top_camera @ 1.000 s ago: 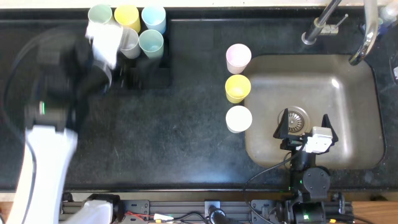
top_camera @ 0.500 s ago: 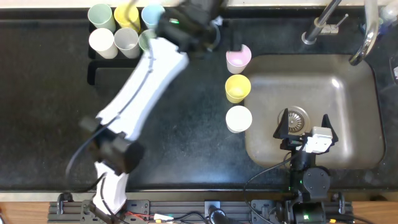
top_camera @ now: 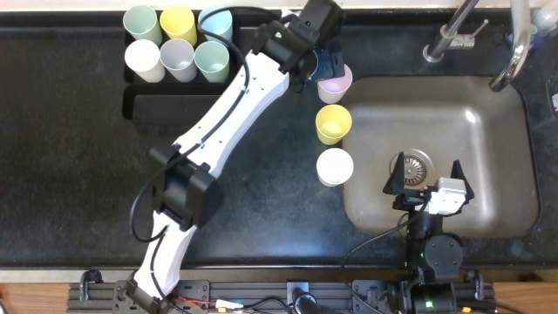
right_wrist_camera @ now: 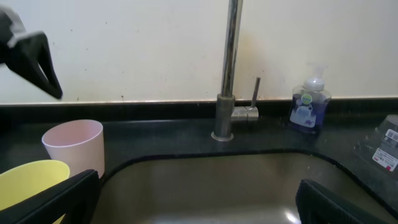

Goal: Store Cups

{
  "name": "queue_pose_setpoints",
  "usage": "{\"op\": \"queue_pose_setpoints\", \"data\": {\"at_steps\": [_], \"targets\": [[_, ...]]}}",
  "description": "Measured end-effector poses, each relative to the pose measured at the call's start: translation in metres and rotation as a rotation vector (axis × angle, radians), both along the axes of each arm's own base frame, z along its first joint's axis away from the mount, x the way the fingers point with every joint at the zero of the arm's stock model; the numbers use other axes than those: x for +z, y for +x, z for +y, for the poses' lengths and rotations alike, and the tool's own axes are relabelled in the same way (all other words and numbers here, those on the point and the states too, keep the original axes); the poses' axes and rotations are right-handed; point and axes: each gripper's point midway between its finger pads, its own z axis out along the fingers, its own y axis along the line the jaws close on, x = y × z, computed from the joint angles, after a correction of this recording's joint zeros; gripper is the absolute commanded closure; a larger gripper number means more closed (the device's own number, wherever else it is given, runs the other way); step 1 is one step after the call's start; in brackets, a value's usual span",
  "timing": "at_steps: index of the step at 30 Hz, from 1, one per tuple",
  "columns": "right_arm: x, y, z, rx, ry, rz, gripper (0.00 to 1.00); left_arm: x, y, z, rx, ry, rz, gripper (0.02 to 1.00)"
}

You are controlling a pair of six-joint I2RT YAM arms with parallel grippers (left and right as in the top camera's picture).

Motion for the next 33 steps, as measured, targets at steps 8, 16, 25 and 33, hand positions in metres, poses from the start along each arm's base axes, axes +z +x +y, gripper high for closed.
{"op": "queue_pose_setpoints", "data": {"at_steps": [8, 16, 25, 33], "targets": [[0.000, 0.000, 0.000, 0.000, 0.000, 0.000, 0.003, -0.021, 0.003, 0.001, 0.046, 0.002, 0.037, 0.018], [0.000, 0.000, 0.000, 0.000, 0.000, -0.001, 0.003, -0.037, 0.009, -0.001, 0.075, -0.011, 0.063, 0.018], [0.000, 0.000, 0.000, 0.000, 0.000, -0.001, 0.003, -0.057, 0.012, -0.001, 0.101, -0.014, 0.098, 0.018], [0.000, 0.000, 0.000, 0.000, 0.000, -0.001, 0.007, -0.055, 0.017, -0.005, 0.113, -0.039, 0.082, 0.985]]}}
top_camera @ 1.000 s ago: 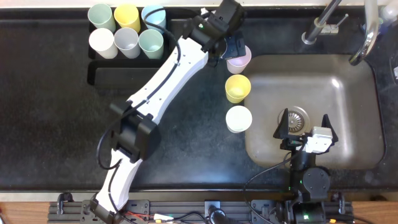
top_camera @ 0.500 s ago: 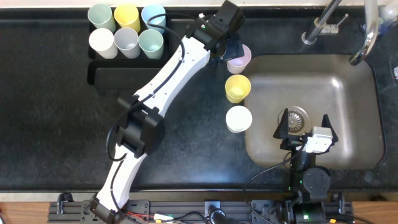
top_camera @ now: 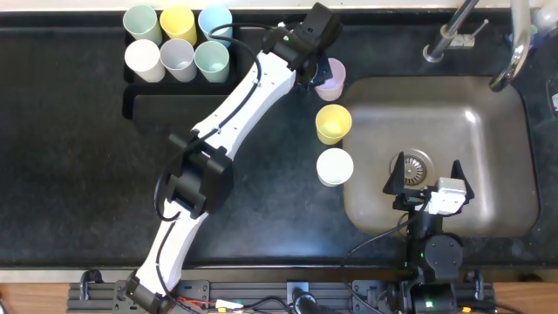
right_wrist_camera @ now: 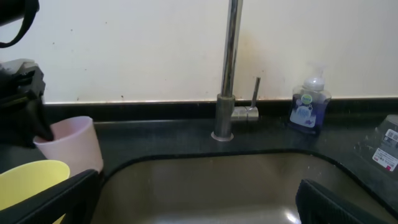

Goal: Store Cups

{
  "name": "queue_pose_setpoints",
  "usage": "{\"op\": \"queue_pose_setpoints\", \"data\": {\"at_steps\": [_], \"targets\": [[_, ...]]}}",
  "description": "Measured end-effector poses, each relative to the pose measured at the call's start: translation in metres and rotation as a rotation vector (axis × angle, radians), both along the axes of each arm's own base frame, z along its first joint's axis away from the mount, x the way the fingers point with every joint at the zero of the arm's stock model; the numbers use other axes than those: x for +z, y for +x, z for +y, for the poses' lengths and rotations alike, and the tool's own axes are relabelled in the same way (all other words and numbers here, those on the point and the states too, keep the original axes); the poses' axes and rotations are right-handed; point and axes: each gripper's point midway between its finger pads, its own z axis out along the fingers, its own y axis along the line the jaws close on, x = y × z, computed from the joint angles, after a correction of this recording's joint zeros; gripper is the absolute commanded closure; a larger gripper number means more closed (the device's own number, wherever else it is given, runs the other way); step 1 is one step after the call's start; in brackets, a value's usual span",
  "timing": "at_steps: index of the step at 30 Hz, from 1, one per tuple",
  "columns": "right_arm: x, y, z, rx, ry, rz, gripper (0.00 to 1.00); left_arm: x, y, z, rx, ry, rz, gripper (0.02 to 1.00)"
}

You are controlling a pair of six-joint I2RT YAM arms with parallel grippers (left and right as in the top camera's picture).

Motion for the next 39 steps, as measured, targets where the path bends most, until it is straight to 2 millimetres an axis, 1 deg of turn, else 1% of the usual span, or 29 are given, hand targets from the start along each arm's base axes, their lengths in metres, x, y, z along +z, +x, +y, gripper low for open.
{"op": "queue_pose_setpoints", "data": {"at_steps": [4, 6, 8, 10, 13, 14, 16, 18, 20, 21, 23, 24, 25, 26, 27, 28, 29, 30, 32, 33, 35, 39], "targets": [[0.000, 0.000, 0.000, 0.000, 0.000, 0.000, 0.003, 0.007, 0.006, -0.003, 0.005, -0.019, -0.025, 0.985], [0.000, 0.000, 0.000, -0.001, 0.000, 0.000, 0.003, 0.016, 0.012, -0.003, 0.010, -0.034, -0.045, 0.985], [0.000, 0.000, 0.000, 0.000, 0.000, 0.000, 0.003, 0.025, 0.017, 0.002, 0.021, -0.042, -0.055, 0.985], [0.000, 0.000, 0.000, 0.000, 0.000, 0.000, 0.003, 0.035, 0.017, 0.017, 0.044, -0.035, -0.044, 0.982], [0.000, 0.000, 0.000, 0.000, 0.000, 0.001, 0.005, 0.056, 0.002, 0.061, 0.097, 0.011, 0.019, 0.982], [0.000, 0.000, 0.000, 0.000, 0.001, 0.000, 0.005, 0.069, -0.006, 0.079, 0.120, 0.029, 0.040, 0.982], [0.000, 0.000, 0.000, 0.000, 0.000, 0.000, 0.003, 0.104, -0.020, 0.115, 0.173, 0.049, 0.038, 0.982], [0.000, 0.000, 0.000, 0.000, 0.000, 0.000, 0.003, 0.145, -0.033, 0.152, 0.233, 0.051, -0.007, 0.982], [0.000, 0.000, 0.000, 0.000, 0.000, 0.000, 0.003, 0.183, -0.050, 0.192, 0.304, 0.045, -0.060, 0.982], [0.000, 0.000, 0.000, 0.000, 0.000, 0.000, 0.005, 0.197, -0.059, 0.211, 0.342, 0.038, -0.085, 0.982], [0.000, 0.000, 0.000, 0.000, 0.000, 0.000, 0.003, 0.212, -0.077, 0.250, 0.420, 0.030, -0.113, 0.982], [0.000, 0.000, 0.000, 0.000, 0.000, 0.000, 0.005, 0.212, -0.086, 0.270, 0.468, 0.027, -0.124, 0.982], [0.000, 0.000, 0.000, 0.000, 0.000, 0.000, 0.003, 0.209, -0.093, 0.288, 0.510, 0.024, -0.128, 0.982], [0.000, 0.000, 0.000, 0.000, 0.000, 0.000, 0.003, 0.200, -0.100, 0.305, 0.554, 0.025, -0.121, 0.982], [0.000, 0.000, 0.000, 0.000, 0.000, 0.000, 0.003, 0.188, -0.108, 0.322, 0.599, 0.029, -0.099, 0.982], [0.000, 0.000, 0.000, 0.000, 0.000, 0.000, 0.003, 0.175, -0.114, 0.335, 0.634, 0.032, -0.075, 0.982], [0.000, 0.000, 0.000, -0.001, 0.000, 0.000, 0.003, 0.161, -0.119, 0.344, 0.660, 0.034, -0.041, 0.982], [0.000, 0.000, 0.000, 0.000, 0.000, 0.000, 0.005, 0.143, -0.127, 0.355, 0.691, 0.041, 0.011, 0.982], [0.000, 0.000, 0.000, 0.000, 0.000, 0.000, 0.003, 0.117, -0.138, 0.368, 0.736, 0.046, 0.092, 0.982], [0.000, 0.000, 0.000, 0.000, 0.000, 0.000, 0.005, 0.107, -0.142, 0.374, 0.755, 0.047, 0.122, 0.982], [0.000, 0.000, 0.000, 0.000, 0.000, 0.000, 0.005, 0.100, -0.141, 0.384, 0.784, 0.045, 0.140, 0.985], [0.000, 0.000, 0.000, 0.000, 0.000, 0.000, 0.003, 0.097, -0.135, 0.396, 0.816, 0.038, 0.126, 0.982]]}}
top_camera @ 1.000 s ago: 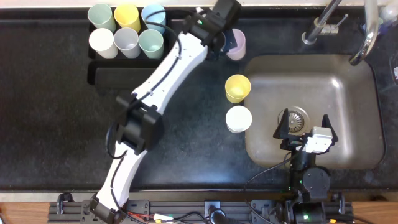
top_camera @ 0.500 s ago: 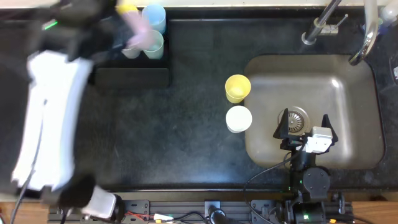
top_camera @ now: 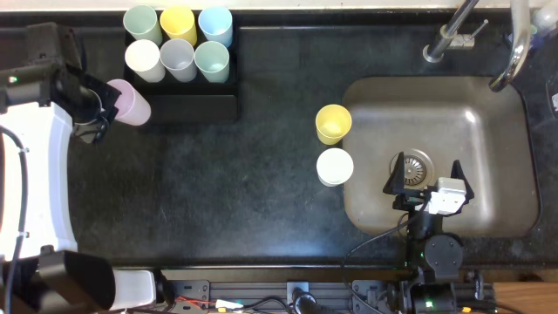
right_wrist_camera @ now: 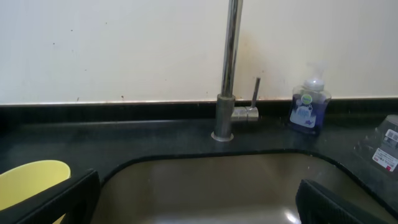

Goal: Store Cups

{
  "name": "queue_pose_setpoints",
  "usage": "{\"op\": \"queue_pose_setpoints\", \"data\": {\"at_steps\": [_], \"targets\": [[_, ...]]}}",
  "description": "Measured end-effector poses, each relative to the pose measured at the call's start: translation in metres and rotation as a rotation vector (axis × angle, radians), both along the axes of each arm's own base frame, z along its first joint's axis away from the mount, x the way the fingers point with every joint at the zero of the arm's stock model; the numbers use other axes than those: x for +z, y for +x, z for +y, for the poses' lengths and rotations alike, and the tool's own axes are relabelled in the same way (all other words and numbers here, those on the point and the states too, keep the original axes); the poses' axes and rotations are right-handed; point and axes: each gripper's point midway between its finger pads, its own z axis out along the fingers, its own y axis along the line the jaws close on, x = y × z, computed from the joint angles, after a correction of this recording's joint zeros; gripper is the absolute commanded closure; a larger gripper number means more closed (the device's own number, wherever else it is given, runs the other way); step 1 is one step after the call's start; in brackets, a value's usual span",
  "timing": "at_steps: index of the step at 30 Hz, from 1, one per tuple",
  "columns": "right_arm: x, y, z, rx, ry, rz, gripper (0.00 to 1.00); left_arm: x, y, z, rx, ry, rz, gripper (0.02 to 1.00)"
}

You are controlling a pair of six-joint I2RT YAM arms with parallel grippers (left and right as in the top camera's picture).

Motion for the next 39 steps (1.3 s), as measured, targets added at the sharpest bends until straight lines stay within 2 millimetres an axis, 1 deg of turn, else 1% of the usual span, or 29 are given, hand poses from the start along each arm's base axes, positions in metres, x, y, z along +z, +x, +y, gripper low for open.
{"op": "queue_pose_setpoints", "data": {"at_steps": [3, 10, 15, 20, 28, 33, 39], "targets": [[0.000, 0.000, 0.000, 0.000, 0.000, 0.000, 0.003, -0.008, 0.006, 0.007, 0.016, -0.002, 0.006, 0.982], [0.000, 0.000, 0.000, 0.000, 0.000, 0.000, 0.003, -0.035, 0.034, 0.016, 0.024, -0.005, 0.005, 0.982], [0.000, 0.000, 0.000, 0.000, 0.000, 0.000, 0.005, -0.042, 0.049, 0.019, 0.024, 0.001, -0.024, 0.982], [0.000, 0.000, 0.000, 0.000, 0.000, 0.000, 0.003, -0.056, 0.059, 0.019, 0.016, 0.015, -0.013, 0.982], [0.000, 0.000, 0.000, 0.000, 0.000, 0.000, 0.003, -0.070, 0.067, 0.007, -0.022, 0.048, 0.014, 0.982], [0.000, 0.000, 0.000, 0.000, 0.000, 0.000, 0.003, -0.076, 0.067, 0.009, -0.019, 0.061, 0.033, 0.982], [0.000, 0.000, 0.000, 0.000, 0.000, 0.000, 0.003, -0.076, 0.066, 0.014, -0.011, 0.087, 0.040, 0.982]]}}
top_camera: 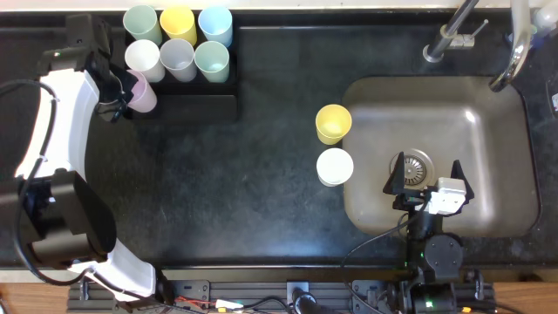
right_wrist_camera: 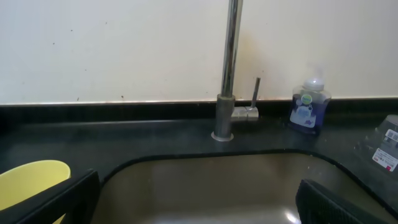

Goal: Store Cups

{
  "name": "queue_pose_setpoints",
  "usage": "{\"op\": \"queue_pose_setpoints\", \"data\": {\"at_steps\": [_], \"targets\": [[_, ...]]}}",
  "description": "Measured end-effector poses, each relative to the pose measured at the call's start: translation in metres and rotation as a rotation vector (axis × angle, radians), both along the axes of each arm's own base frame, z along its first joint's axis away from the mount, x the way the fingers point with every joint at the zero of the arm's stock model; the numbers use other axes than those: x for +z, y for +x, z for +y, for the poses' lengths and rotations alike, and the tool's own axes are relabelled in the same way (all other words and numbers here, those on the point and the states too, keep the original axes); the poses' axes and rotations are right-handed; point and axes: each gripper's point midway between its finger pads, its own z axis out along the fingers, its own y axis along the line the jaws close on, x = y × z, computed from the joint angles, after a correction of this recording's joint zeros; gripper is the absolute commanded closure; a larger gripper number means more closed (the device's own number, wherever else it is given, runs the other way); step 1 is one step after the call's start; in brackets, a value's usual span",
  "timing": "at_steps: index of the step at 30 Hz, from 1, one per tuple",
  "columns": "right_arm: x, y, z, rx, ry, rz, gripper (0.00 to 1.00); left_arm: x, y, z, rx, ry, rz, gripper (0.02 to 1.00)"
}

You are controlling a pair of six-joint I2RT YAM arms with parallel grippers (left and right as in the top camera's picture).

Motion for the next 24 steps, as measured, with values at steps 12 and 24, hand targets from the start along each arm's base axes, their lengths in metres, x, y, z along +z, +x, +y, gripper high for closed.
{"op": "queue_pose_setpoints", "data": {"at_steps": [12, 24], "targets": [[0.000, 0.000, 0.000, 0.000, 0.000, 0.000, 0.005, -0.017, 0.007, -0.001, -0.010, 0.025, 0.024, 0.982], [0.000, 0.000, 0.000, 0.000, 0.000, 0.000, 0.005, -0.018, 0.010, -0.006, -0.023, 0.048, 0.028, 0.215]]}}
